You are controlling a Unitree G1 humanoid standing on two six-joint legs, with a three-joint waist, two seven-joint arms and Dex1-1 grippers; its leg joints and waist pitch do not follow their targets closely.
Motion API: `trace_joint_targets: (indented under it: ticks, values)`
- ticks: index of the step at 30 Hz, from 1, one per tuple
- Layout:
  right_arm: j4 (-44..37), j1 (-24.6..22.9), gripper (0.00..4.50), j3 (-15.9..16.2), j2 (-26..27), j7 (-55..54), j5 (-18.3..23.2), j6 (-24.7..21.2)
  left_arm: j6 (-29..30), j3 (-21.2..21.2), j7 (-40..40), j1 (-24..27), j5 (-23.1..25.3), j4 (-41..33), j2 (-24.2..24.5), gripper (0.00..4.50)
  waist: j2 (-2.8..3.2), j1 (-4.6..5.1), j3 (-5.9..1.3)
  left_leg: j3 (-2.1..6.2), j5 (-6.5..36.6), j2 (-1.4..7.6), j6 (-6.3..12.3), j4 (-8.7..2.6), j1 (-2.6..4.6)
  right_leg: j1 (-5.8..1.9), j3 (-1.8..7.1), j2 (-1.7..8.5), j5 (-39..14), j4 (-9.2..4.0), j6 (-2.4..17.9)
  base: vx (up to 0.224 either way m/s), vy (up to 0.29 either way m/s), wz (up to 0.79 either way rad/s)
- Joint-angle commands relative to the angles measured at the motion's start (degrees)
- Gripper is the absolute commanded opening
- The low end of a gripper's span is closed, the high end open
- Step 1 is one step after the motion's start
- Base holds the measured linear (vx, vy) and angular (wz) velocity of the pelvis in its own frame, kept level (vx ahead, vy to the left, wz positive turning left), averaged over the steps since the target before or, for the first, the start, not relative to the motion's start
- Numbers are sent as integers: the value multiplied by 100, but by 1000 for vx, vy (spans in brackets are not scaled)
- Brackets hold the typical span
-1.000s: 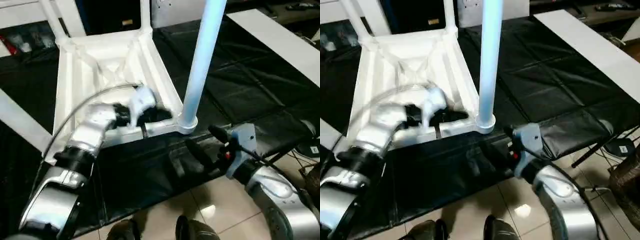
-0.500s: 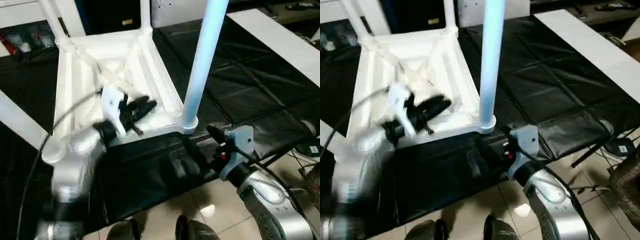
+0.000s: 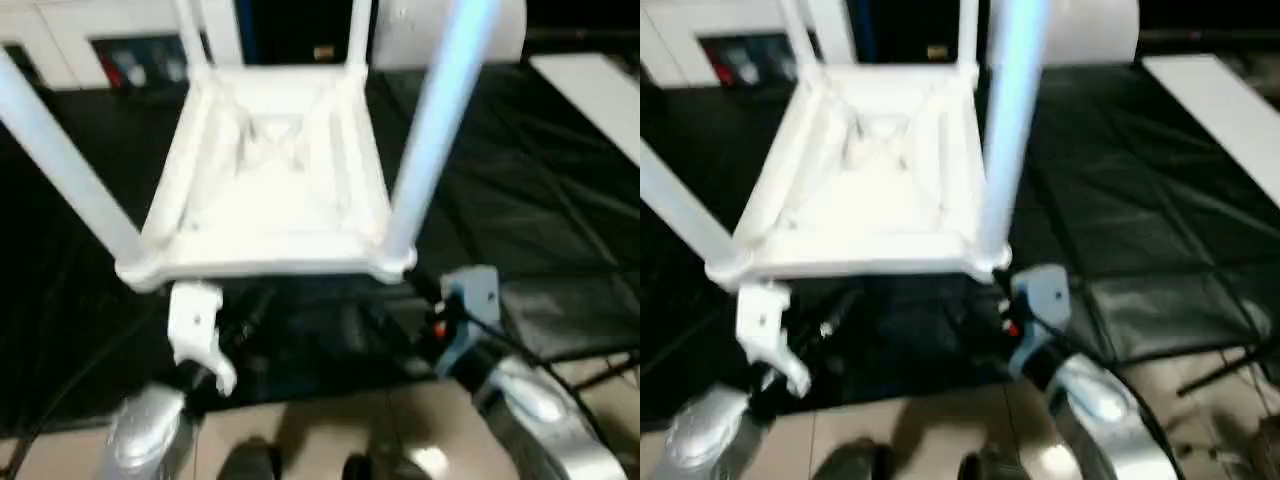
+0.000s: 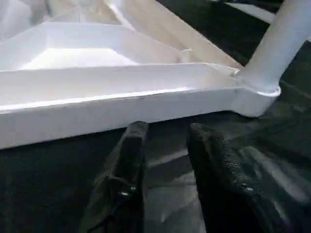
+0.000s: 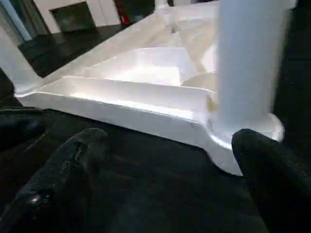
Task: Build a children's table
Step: Rotate leg to tighten
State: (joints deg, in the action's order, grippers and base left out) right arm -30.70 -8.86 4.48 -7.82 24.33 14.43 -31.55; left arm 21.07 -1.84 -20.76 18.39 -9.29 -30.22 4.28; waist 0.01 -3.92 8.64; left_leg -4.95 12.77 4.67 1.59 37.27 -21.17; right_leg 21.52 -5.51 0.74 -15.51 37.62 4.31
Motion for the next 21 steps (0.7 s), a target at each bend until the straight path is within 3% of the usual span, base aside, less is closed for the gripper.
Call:
trace_joint_targets:
  ticks: [1, 2, 3, 4, 5, 6, 7, 8, 9, 10, 11, 12, 13, 15, 17, 18, 19, 20, 21]
  values:
    - [52, 22, 450, -36, 3, 18, 98, -70, -186, 97, 93, 121, 70, -74, 27, 166, -119, -101, -193, 99, 244, 230, 367, -158, -296, -562, 956, 1069, -2885, -1027, -1489, 1, -71, 3]
    - [61, 61, 450, -135, 87, -98, 216, -264, -341, 145, 274, 303, 197, -132, -40, 180, -51, -113, -250, 107, 85, 297, 473, -297, -210, -532, 850, 914, -2215, -1004, -1159, 0, 0, 0]
    - [42, 78, 450, -198, 164, -142, 382, -413, -348, 190, 412, 357, 259, -186, -89, 191, 27, -43, -220, 145, 13, 502, 505, -494, -75, -394, 605, 666, -1673, -991, -899, 0, 0, 0]
    - [15, 88, 450, -261, 247, -165, 545, -533, -372, 245, 528, 361, 344, -199, -108, 194, 40, 8, -263, 238, -85, 703, 523, -566, -14, -355, 509, 599, -1232, -933, -809, 0, 0, 0]
    - [-10, 103, 450, -298, 297, -194, 634, -617, -400, 313, 666, 335, 468, -192, -113, 195, 157, 85, -348, 478, -119, 1148, 793, -632, 105, -302, 484, 743, -468, -767, -549, 0, 0, 0]
    - [-11, 109, 450, -293, 296, -185, 661, -635, -406, 364, 720, 309, 455, -186, -148, 199, 185, 136, -405, 582, -196, 1350, 1004, -639, 183, -253, 520, 907, 202, -600, -221, 0, 0, 0]
    - [-17, 121, 450, -270, 286, -174, 683, -659, -420, 476, 863, 248, 486, -169, -201, 211, 150, 176, -408, 575, -185, 1330, 1046, -636, 120, -284, 542, 979, 413, -570, -63, 0, 0, 0]
    - [-25, 134, 450, -236, 266, -165, 696, -673, -454, 598, 1063, 185, 552, -147, -240, 226, 132, 172, -364, 457, 80, 1151, 915, -629, -1, -355, 583, 1054, 423, -642, 157, 0, 0, 0]
    - [-26, 155, 450, -194, 242, -148, 678, -657, -494, 708, 1207, 147, 591, -135, -266, 226, 123, 156, -338, 313, 378, 932, 646, -608, -85, -453, 571, 1072, -207, -784, 207, 0, 0, 0]
    - [-25, 164, 450, -180, 234, -144, 671, -650, -518, 739, 1253, 140, 605, -128, -269, 234, 107, 153, -331, 253, 393, 864, 493, -588, -101, -484, 552, 1054, -521, -840, 191, 0, 0, 0]
    - [-24, 173, 450, -167, 226, -142, 663, -644, -540, 767, 1295, 133, 618, -121, -271, 236, 117, 146, -309, 213, 429, 841, 311, -597, -71, -452, 531, 984, -1049, -927, 154, 0, 0, 0]
    - [1, 215, 450, -50, 113, -73, 500, -492, -536, 860, 1406, 130, 621, -114, -307, 240, 130, 191, -300, 239, 578, 888, 222, -655, -64, -433, 501, 917, -1331, -931, 157, 0, 0, 0]
    - [23, 256, 450, 99, -40, 62, 313, -268, -543, 946, 1556, 134, 693, -118, -332, 269, 146, 209, -315, 258, 677, 936, 193, -671, -35, -421, 494, 901, -1349, -931, 168, 0, 0, 0]
    - [60, 324, 450, 239, -198, 275, 196, 13, -554, 1095, 1816, 130, 843, -119, -367, 275, 201, 240, -339, 300, 980, 1013, 189, -688, 8, -377, 510, 913, -1122, -895, 332, 0, 0, 0]
    - [120, 420, 450, 149, -152, 335, 345, 127, -543, 1255, 2074, 91, 973, -129, -422, 278, 156, 235, -312, 256, 1082, 967, 202, -685, -14, -382, 548, 974, -1295, -934, 435, 0, 0, 0]
    - [173, 499, 450, 95, -137, 329, 391, 159, -536, 1313, 2168, 72, 1032, -142, -441, 301, 146, 214, -313, 219, 1018, 931, 198, -664, 0, -362, 562, 976, -1457, -963, 446, 0, 0, 0]
    - [239, 578, 450, 61, -143, 338, 398, 196, -541, 1340, 2227, 64, 1086, -161, -449, 310, 142, 211, -315, 207, 976, 922, 197, -659, -3, -365, 561, 973, -1507, -970, 449, 0, 0, 0]
    - [472, 796, 450, -11, -178, 336, 356, 285, -546, 1383, 2344, 31, 1131, -168, -482, 315, 191, 189, -338, 215, 901, 933, 190, -654, 2, -372, 554, 957, -1484, -960, 450, 0, 0, 0]
    - [472, 796, 450, -11, -178, 336, 356, 285, -546, 1383, 2344, 31, 1131, -168, -482, 315, 178, 203, -353, 219, 875, 956, 192, -659, -5, -364, 551, 931, -1336, -950, 465, 0, 0, 0]
